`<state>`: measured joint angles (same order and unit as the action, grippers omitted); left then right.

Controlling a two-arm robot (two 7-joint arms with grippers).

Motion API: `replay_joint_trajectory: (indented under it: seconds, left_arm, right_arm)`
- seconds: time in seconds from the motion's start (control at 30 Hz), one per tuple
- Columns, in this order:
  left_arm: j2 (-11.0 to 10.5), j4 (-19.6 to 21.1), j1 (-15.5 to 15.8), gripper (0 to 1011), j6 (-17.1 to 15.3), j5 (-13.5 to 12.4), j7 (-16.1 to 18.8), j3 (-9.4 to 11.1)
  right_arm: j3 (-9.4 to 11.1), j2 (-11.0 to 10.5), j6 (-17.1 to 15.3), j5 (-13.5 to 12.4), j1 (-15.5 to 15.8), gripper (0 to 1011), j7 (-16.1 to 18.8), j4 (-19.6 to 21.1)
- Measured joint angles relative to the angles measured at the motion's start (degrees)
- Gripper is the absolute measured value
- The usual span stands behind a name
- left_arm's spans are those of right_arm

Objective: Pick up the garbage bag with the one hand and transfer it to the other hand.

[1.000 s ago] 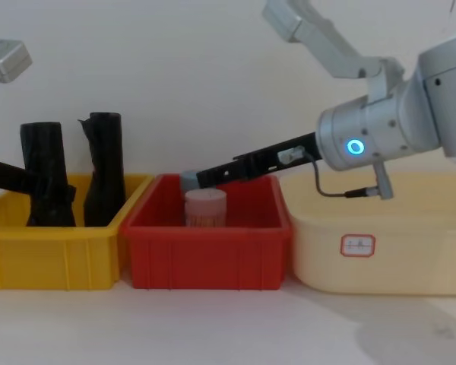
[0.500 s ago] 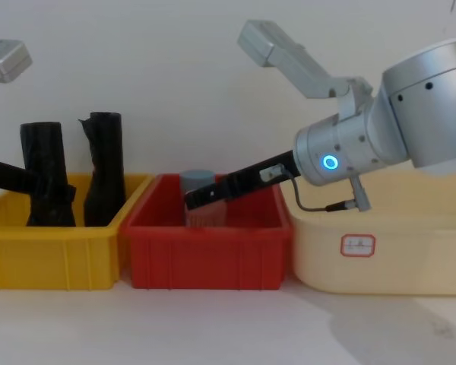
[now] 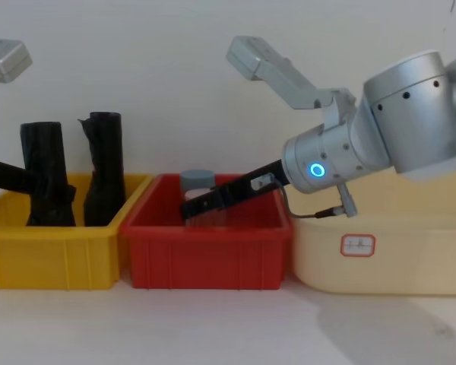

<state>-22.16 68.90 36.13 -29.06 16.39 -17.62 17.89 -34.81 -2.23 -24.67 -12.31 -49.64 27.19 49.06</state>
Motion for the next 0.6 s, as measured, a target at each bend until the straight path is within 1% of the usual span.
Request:
replay_joint_trajectory:
  seconds: [0.43, 0.57, 0.6]
  left_arm:
    - [0.0, 0.0, 0.0, 486, 0.0, 0.0, 0.0, 0.0]
    - [0.0, 0.0, 0.0, 486, 0.0, 0.0, 0.0, 0.0]
    - [0.0, 0.0, 0.0, 486, 0.0, 0.0, 0.0, 0.0]
  right_arm:
    - [0.4, 2.3, 3.0, 0.6, -2.3, 1000, 0.3, -6.7]
    - [0.6, 2.7, 3.8, 0.7, -2.8, 1000, 0.4, -8.2]
    - [0.6, 2.8, 3.9, 0.7, -2.8, 981, 0.4, -8.4]
